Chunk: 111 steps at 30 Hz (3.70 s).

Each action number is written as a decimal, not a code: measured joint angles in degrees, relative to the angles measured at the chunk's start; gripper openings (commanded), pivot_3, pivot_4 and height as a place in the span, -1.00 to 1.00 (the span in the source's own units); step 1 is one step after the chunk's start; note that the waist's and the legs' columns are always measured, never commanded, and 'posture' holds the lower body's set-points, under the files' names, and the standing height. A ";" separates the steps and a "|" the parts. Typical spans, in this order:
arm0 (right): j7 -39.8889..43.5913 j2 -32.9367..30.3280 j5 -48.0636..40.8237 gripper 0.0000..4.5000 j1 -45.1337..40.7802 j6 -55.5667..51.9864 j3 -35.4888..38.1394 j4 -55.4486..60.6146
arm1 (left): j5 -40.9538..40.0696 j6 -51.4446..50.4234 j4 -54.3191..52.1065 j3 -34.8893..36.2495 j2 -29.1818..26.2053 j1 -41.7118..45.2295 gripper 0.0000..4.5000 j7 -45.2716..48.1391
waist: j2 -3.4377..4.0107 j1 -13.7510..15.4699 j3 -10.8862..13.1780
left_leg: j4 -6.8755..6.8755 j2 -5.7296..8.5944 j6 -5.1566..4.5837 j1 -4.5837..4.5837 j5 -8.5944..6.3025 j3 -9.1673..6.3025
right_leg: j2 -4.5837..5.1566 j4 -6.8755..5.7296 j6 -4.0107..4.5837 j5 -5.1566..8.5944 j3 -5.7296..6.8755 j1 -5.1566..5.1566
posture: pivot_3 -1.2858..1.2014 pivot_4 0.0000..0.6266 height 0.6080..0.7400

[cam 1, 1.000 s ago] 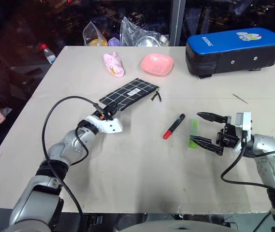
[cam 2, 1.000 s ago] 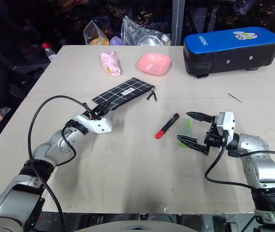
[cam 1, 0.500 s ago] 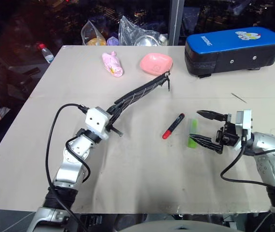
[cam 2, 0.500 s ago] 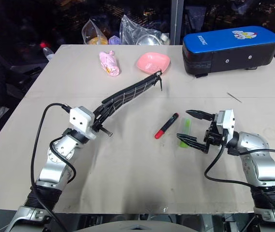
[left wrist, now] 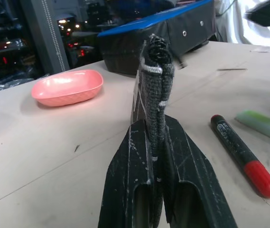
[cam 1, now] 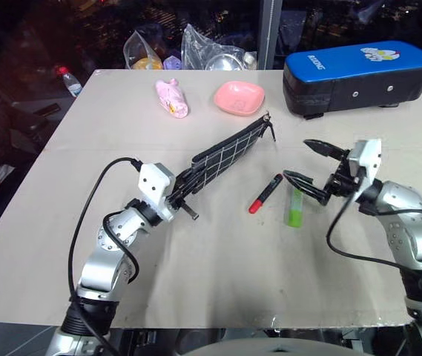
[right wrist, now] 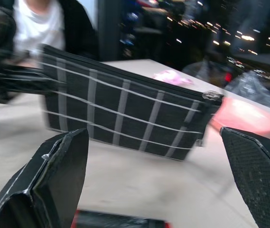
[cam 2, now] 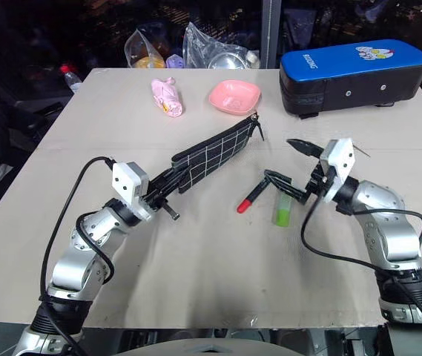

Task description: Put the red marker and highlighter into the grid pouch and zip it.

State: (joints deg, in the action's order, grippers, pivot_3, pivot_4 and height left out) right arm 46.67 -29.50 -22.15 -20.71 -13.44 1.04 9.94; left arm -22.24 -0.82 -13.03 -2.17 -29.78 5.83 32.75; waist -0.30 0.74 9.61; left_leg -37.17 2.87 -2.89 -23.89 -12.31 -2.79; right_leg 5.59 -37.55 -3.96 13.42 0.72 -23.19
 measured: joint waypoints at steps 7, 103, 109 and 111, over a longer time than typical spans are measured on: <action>1.46 -2.42 11.42 1.00 -10.54 3.89 -8.65 -6.01 | 3.31 1.42 -0.37 -0.12 -1.03 -1.70 -0.90 4.02 | -0.03 -0.10 0.05 | 0.04 0.00 0.00 0.00 0.00 0.01 | -0.04 0.07 0.00 0.00 0.02 0.01 | 0.03 -0.52 0.79; 1.23 4.23 2.86 -1.00 -18.89 -30.33 -10.73 -2.38 | 13.21 5.19 1.68 0.88 5.70 2.43 -0.98 5.25 | -0.09 -0.07 0.13 | 0.48 -0.06 0.00 -0.04 0.00 0.01 | -0.09 0.56 -0.18 -0.15 0.00 -0.06 | 0.03 -0.52 0.79; 1.23 4.88 1.69 -1.00 -18.68 -32.14 -11.29 -1.18 | 13.96 5.91 2.42 1.12 7.74 2.74 -0.98 2.42 | -0.09 -0.06 0.13 | 0.48 -0.06 0.00 -0.04 0.00 0.00 | -0.08 0.56 -0.19 -0.15 0.01 -0.06 | 0.03 -0.52 0.79; 1.14 4.91 1.47 -1.00 -18.68 -32.52 -11.29 -1.10 | 14.13 5.93 2.47 1.40 8.28 3.00 -0.98 1.34 | -0.10 -0.06 0.13 | 0.48 -0.06 0.00 -0.04 0.00 0.00 | -0.09 0.56 -0.19 -0.15 0.01 -0.06 | 0.03 -0.52 0.79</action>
State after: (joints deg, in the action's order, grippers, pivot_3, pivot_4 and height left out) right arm 47.81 -24.58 -20.68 -39.39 -45.95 -10.25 8.84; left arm -8.11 5.11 -10.55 -0.78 -21.50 8.83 34.10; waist -0.39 0.67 9.74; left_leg -36.68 2.82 -2.89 -23.93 -12.31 -2.79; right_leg 5.50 -36.99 -4.15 13.28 0.74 -23.25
